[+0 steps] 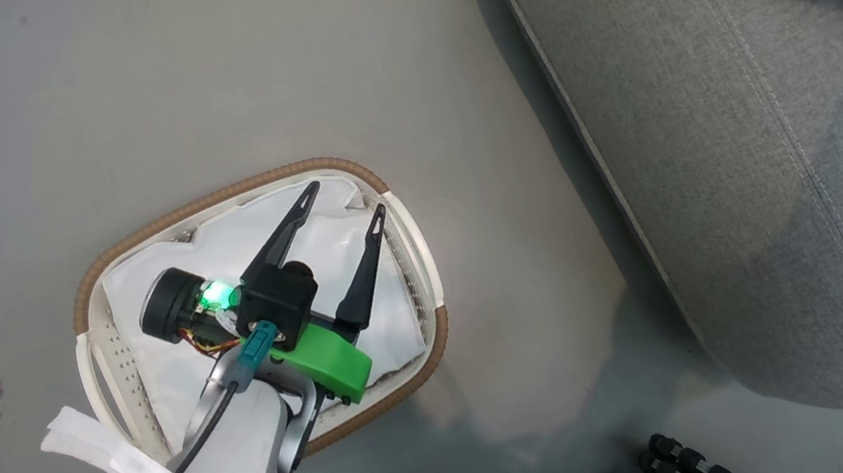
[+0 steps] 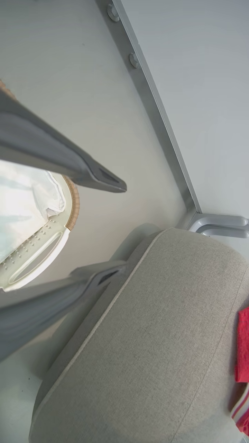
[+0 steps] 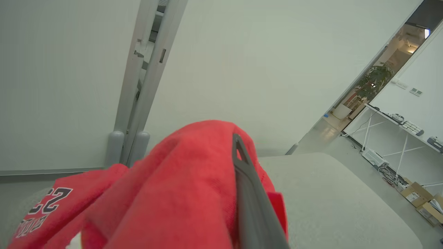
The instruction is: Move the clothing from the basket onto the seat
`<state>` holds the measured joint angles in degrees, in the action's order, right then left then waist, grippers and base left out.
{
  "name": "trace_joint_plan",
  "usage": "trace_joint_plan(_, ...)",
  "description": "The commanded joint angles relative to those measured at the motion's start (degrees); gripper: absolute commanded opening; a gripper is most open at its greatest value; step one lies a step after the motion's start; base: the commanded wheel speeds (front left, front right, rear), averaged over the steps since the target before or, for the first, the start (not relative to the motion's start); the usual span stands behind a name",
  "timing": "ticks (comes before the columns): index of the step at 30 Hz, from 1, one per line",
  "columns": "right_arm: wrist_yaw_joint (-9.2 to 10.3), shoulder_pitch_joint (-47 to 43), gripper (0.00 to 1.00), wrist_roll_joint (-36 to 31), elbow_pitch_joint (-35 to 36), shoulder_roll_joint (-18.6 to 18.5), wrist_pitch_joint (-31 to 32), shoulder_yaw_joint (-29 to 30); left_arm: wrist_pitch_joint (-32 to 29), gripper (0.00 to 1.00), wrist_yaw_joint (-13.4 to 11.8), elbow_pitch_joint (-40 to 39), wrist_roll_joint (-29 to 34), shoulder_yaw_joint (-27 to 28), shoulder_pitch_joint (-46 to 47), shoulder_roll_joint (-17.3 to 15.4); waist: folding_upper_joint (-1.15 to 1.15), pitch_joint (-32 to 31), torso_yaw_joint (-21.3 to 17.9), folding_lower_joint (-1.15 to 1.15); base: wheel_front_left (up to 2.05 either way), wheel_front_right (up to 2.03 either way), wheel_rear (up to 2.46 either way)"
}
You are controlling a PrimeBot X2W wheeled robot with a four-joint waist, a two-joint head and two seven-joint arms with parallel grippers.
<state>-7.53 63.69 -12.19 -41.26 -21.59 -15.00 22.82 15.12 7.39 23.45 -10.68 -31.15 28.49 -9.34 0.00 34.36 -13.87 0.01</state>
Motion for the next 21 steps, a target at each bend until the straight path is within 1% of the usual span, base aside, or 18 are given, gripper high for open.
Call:
trace_joint_plan(1,0.08,-2.41,0.0,-0.63,0.47,1.33,-0.21,0.73,0.04,1.0,0.17,0.04,0.16,0.02,1.09,-0.65,0.0,2.82,-0.67,-0.01,0.0,0.0,0.0)
trace_joint_plan(7,0.08,-8.92,0.0,-2.78,1.64,6.87,-0.24,2.85,0.04,1.0,0.15,0.38,0.12,-0.64,0.91,-0.95,0.0,3.27,-1.38,-0.01,0.0,0.0,0.0)
trace_joint_plan(9,0.08,-10.59,0.0,-3.08,2.16,7.72,-0.25,3.03,0.04,1.0,0.11,0.56,0.03,-0.72,0.62,-0.96,0.0,3.05,-1.65,-0.01,0.0,0.0,0.0)
trace_joint_plan(10,0.08,-11.41,0.11,-3.2,2.73,8.46,-0.25,2.99,0.04,1.0,0.1,0.58,-0.06,-0.78,0.4,-0.96,0.0,2.84,-1.78,-0.01,0.0,0.0,0.0)
trace_joint_plan(11,0.08,-12.52,0.35,-2.98,3.04,9.38,-0.24,2.72,0.04,1.0,0.1,0.58,-0.2,-0.83,0.07,-0.91,0.0,2.5,-1.93,-0.01,0.0,0.0,0.0)
trace_joint_plan(12,0.08,-13.48,0.85,-2.53,3.47,9.82,-0.23,2.47,0.04,1.0,0.11,0.52,-0.44,-0.84,-0.23,-0.81,0.0,2.17,-2.1,-0.01,0.0,0.0,0.0)
trace_joint_plan(13,0.08,-14.25,1.0,-2.3,3.94,9.98,-0.2,2.2,0.04,1.0,0.11,0.5,-0.56,-0.78,-0.4,-0.72,0.0,1.86,-2.27,-0.01,0.0,0.0,0.0)
trace_joint_plan(21,0.08,-22.57,1.0,0.59,7.5,12.12,-0.19,-0.26,0.04,1.0,0.1,0.32,-2.17,-0.7,-1.89,1.01,0.0,-2.94,-3.38,-0.01,0.0,0.0,0.0)
